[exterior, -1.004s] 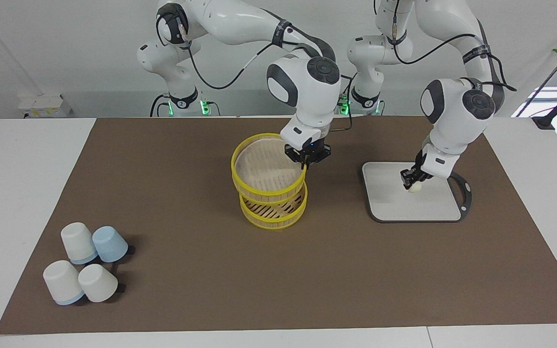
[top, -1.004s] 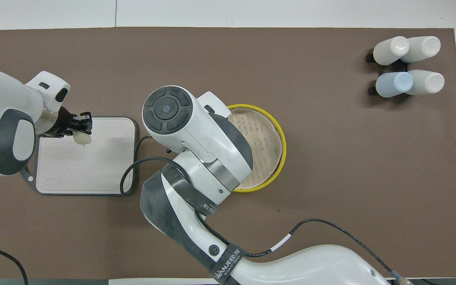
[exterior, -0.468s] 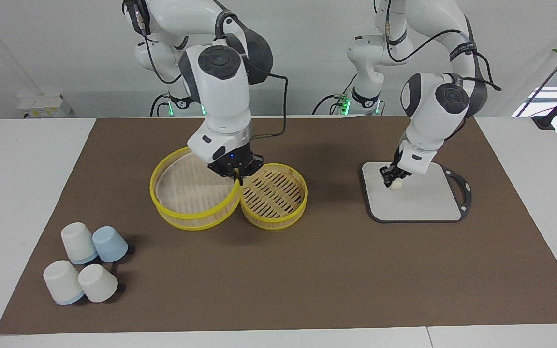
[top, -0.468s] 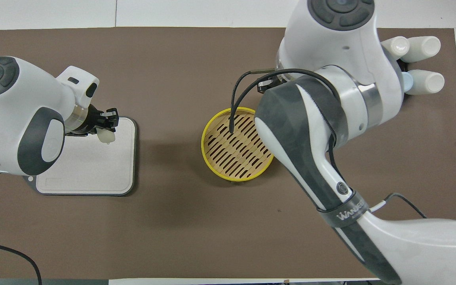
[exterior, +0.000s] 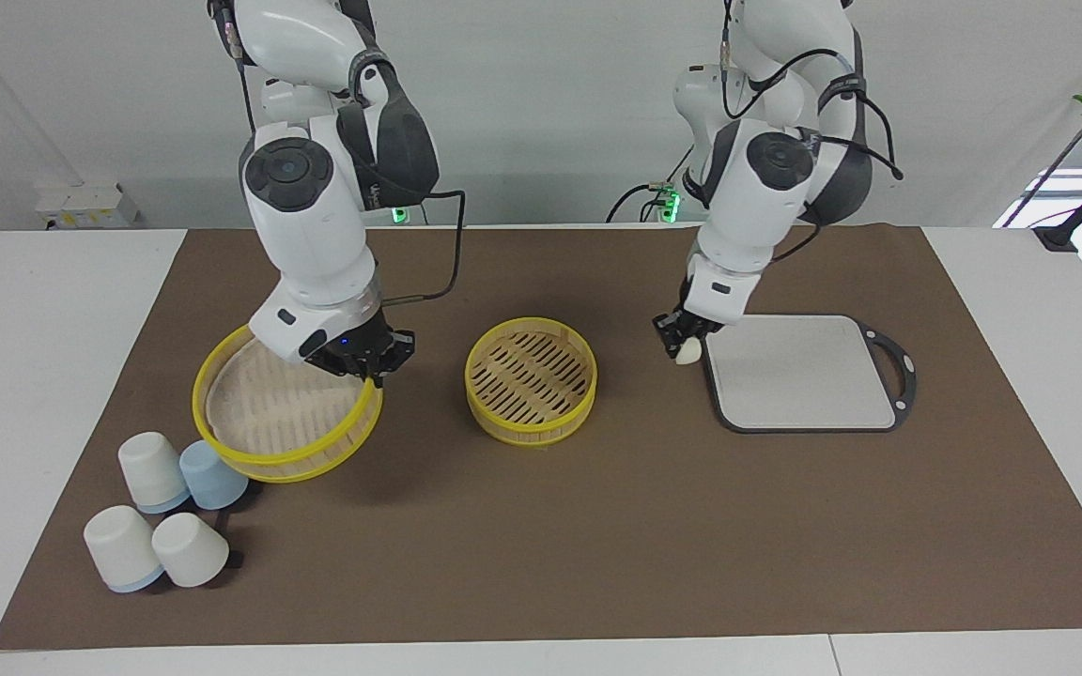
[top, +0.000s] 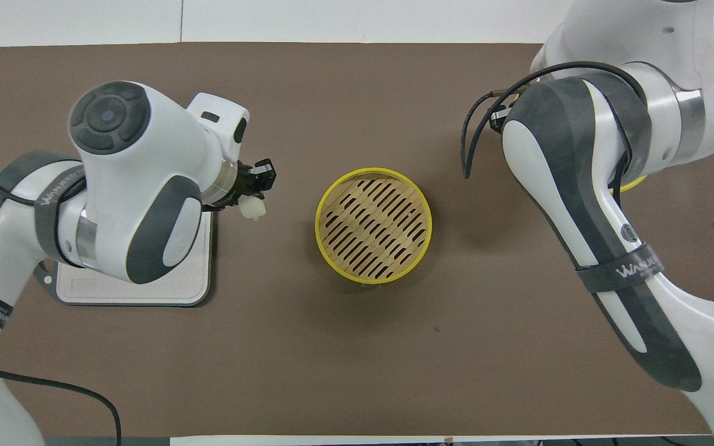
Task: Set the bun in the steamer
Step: 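Lift the bun with the left gripper toward the open steamer, then lower the bun into the steamer and open the left gripper, then withdraw the left gripper while the right gripper brings the lid back, then lower the lid onto the steamer with the right gripper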
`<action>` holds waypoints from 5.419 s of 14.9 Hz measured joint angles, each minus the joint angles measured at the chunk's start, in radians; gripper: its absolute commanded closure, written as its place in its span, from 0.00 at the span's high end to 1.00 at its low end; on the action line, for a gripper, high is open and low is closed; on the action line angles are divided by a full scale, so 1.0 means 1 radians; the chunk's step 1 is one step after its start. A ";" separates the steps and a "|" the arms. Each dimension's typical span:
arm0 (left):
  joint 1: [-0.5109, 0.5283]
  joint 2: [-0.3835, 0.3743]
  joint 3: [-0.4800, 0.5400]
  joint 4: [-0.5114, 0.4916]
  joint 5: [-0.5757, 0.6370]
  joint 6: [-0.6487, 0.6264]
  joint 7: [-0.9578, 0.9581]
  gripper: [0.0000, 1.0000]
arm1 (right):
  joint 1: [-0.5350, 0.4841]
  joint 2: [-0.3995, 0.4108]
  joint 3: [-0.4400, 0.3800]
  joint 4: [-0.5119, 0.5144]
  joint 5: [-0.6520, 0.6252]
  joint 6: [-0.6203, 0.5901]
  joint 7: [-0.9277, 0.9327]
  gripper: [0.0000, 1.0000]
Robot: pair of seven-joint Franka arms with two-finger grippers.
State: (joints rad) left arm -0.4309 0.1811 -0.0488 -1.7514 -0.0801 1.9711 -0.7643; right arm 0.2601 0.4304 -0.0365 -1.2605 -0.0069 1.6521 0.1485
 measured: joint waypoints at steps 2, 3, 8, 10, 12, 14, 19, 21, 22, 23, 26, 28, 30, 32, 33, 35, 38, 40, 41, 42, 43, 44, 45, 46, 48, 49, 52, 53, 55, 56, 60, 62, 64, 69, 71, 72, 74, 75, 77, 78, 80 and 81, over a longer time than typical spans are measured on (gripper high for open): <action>-0.078 0.034 0.000 0.058 -0.012 0.000 -0.094 0.30 | -0.001 -0.008 0.001 -0.014 0.000 0.002 -0.001 0.00; -0.114 0.055 0.000 0.087 -0.017 0.000 -0.134 0.30 | -0.001 -0.012 0.002 -0.019 0.000 0.003 -0.001 0.00; -0.254 0.258 0.005 0.234 -0.016 0.001 -0.266 0.30 | -0.001 -0.028 0.003 -0.064 0.000 0.032 -0.001 0.00; -0.260 0.302 0.008 0.263 -0.004 0.004 -0.270 0.30 | -0.001 -0.033 0.003 -0.077 0.000 0.040 -0.001 0.00; -0.257 0.313 0.018 0.265 0.026 0.028 -0.270 0.30 | -0.001 -0.036 0.003 -0.079 0.000 0.040 -0.001 0.00; -0.257 0.323 0.024 0.260 0.032 0.047 -0.270 0.31 | -0.001 -0.038 0.003 -0.079 0.000 0.040 -0.001 0.00; -0.259 0.348 0.021 0.206 0.033 0.114 -0.270 0.33 | -0.007 -0.038 0.003 -0.082 0.000 0.040 -0.001 0.00; -0.259 0.348 0.019 0.184 0.033 0.134 -0.270 0.34 | -0.018 -0.038 0.002 -0.083 0.000 0.040 -0.001 0.00; -0.260 0.348 0.017 0.181 0.033 0.135 -0.270 0.34 | -0.021 -0.038 0.002 -0.084 0.000 0.040 -0.001 0.00; -0.262 0.348 0.016 0.178 0.033 0.135 -0.270 0.34 | -0.021 -0.038 0.002 -0.084 0.000 0.040 -0.001 0.00; -0.266 0.348 0.016 0.168 0.034 0.136 -0.270 0.46 | -0.021 -0.038 0.003 -0.085 0.000 0.040 -0.001 0.00; -0.267 0.348 0.017 0.163 0.034 0.137 -0.270 0.76 | -0.021 -0.038 0.003 -0.085 0.000 0.040 -0.001 0.00; -0.267 0.348 0.017 0.162 0.034 0.140 -0.270 1.00 | -0.021 -0.038 0.003 -0.086 0.000 0.040 -0.001 0.00; -0.267 0.347 0.017 0.162 0.034 0.145 -0.273 1.00 | -0.021 -0.039 0.003 -0.088 0.000 0.040 -0.001 0.00; -0.267 0.346 0.018 0.163 0.034 0.146 -0.279 1.00 | -0.021 -0.039 0.003 -0.089 0.000 0.040 -0.001 0.00; -0.266 0.344 0.021 0.179 0.034 0.143 -0.296 1.00 | -0.021 -0.040 0.003 -0.094 0.000 0.044 -0.001 0.00; -0.250 0.323 0.032 0.214 0.034 0.116 -0.303 1.00 | -0.021 -0.041 0.004 -0.101 0.000 0.055 -0.001 0.00; -0.210 0.271 0.037 0.227 0.034 0.065 -0.303 1.00 | -0.020 -0.042 0.005 -0.101 0.001 0.066 -0.001 0.00; -0.180 0.236 0.039 0.230 0.034 0.030 -0.303 1.00 | -0.018 -0.042 0.006 -0.102 0.001 0.072 -0.001 0.00; -0.146 0.197 0.040 0.231 0.035 -0.007 -0.303 1.00 | -0.015 -0.042 0.009 -0.103 0.002 0.077 0.000 0.00; -0.111 0.161 0.041 0.231 0.035 -0.042 -0.300 1.00 | -0.009 -0.042 0.013 -0.103 0.003 0.081 0.015 0.00; -0.076 0.130 0.042 0.230 0.036 -0.076 -0.292 1.00 | 0.006 -0.042 0.015 -0.103 0.004 0.087 0.052 0.00; -0.042 0.105 0.043 0.230 0.039 -0.107 -0.267 1.00 | 0.030 -0.042 0.017 -0.104 0.004 0.097 0.096 0.00; -0.001 0.085 0.044 0.229 0.042 -0.135 -0.216 1.00 | 0.062 -0.042 0.018 -0.104 0.005 0.106 0.148 0.00; 0.101 0.053 0.045 0.229 0.043 -0.185 -0.072 1.00 | 0.136 -0.042 0.021 -0.105 0.005 0.120 0.254 0.00; 0.153 0.035 0.046 0.229 0.043 -0.213 -0.001 1.00 | 0.176 -0.042 0.022 -0.106 0.005 0.125 0.305 0.00; 0.299 -0.020 0.047 0.228 0.043 -0.304 0.227 1.00 | 0.296 -0.024 0.024 -0.101 0.015 0.146 0.494 0.00; 0.350 -0.039 0.047 0.228 0.043 -0.327 0.308 1.00 | 0.332 -0.002 0.025 -0.085 0.018 0.155 0.553 0.00; 0.430 -0.069 0.048 0.227 0.043 -0.363 0.423 1.00 | 0.392 0.065 0.024 -0.028 0.019 0.162 0.630 0.00; 0.450 -0.079 0.047 0.225 0.043 -0.380 0.456 1.00 | 0.411 0.101 0.024 0.001 0.019 0.163 0.651 0.00; 0.479 -0.094 0.045 0.203 0.043 -0.398 0.532 1.00 | 0.436 0.213 0.023 0.103 0.020 0.163 0.700 0.00; 0.487 -0.104 0.045 0.186 0.043 -0.401 0.540 1.00 | 0.438 0.239 0.023 0.130 0.020 0.163 0.705 0.00; 0.498 -0.119 0.045 0.173 0.043 -0.411 0.552 1.00 | 0.438 0.244 0.023 0.138 0.020 0.161 0.705 0.00; 0.503 -0.154 0.026 0.118 0.043 -0.442 0.595 1.00 | 0.437 0.244 0.022 0.141 0.022 0.169 0.705 0.00; 0.503 -0.162 0.025 0.108 0.043 -0.445 0.623 1.00 | 0.435 0.245 0.021 0.139 0.022 0.171 0.705 0.00; 0.503 -0.166 0.025 0.104 0.043 -0.445 0.628 1.00 | 0.434 0.246 0.021 0.134 0.022 0.176 0.705 0.00; 0.503 -0.178 0.024 0.093 0.043 -0.445 0.633 1.00 | 0.434 0.247 0.021 0.114 0.022 0.200 0.705 0.00; 0.503 -0.184 0.023 0.086 0.043 -0.444 0.634 1.00 | 0.434 0.247 0.021 0.103 0.022 0.213 0.705 0.00; 0.503 -0.194 0.022 0.076 0.043 -0.443 0.636 1.00 | 0.434 0.247 0.021 0.093 0.022 0.216 0.705 0.00; 0.503 -0.197 0.021 0.074 0.043 -0.440 0.639 1.00 | 0.434 0.247 0.021 0.092 0.022 0.216 0.705 0.00; 0.503 -0.197 0.021 0.073 0.043 -0.416 0.644 1.00 | 0.434 0.246 0.021 0.089 0.022 0.216 0.705 0.00; 0.503 -0.197 0.021 0.072 0.043 -0.394 0.645 1.00 | 0.434 0.245 0.021 0.086 0.022 0.216 0.705 0.00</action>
State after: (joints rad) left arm 0.0719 -0.0158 -0.0278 -1.6793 -0.0367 1.5769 -0.1191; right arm 0.6942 0.6754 -0.0153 -1.1741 0.0149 1.8684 0.8531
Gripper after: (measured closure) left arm 0.000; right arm 0.907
